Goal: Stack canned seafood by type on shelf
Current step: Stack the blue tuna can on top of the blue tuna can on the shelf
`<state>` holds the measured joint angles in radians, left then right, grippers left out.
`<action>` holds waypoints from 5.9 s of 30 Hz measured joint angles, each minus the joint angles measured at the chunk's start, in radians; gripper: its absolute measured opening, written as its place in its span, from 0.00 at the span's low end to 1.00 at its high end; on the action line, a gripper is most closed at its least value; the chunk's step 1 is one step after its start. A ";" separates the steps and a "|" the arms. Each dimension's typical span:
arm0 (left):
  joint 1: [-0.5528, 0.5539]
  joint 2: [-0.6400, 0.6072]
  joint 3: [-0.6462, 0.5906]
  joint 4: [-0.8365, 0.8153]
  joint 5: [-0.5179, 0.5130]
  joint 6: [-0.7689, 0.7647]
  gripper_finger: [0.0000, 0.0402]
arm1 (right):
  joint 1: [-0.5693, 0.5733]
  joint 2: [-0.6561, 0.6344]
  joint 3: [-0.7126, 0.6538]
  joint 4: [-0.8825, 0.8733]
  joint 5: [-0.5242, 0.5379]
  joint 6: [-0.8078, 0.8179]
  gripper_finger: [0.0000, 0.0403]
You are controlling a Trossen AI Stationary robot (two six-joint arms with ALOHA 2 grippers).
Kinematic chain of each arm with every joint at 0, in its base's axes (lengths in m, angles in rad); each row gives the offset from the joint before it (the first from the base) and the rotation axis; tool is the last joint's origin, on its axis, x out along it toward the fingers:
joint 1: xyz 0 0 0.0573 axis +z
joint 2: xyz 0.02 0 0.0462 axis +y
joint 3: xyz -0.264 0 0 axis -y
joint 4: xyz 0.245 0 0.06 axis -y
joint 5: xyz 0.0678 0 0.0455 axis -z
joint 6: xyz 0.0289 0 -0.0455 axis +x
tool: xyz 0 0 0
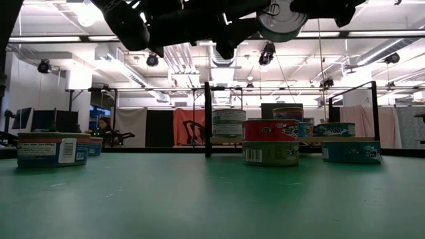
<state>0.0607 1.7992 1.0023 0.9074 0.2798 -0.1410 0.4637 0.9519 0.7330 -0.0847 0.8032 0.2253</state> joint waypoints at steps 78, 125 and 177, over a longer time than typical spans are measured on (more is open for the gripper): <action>-0.002 -0.002 -0.001 0.098 -0.236 -1.067 0.31 | 0.026 0.268 0.027 0.329 0.443 -1.596 0.38; -0.003 0.000 0.018 0.071 -0.196 -0.968 0.47 | -0.077 0.253 0.031 0.422 0.316 -1.736 0.31; 0.056 -0.568 0.016 -0.658 -0.256 0.081 0.60 | -0.628 0.197 0.384 -1.122 -0.252 -0.095 0.31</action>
<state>0.1169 1.2311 1.0184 0.2491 0.0242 -0.0601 -0.1646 1.1486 1.1168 -1.2066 0.5508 0.1298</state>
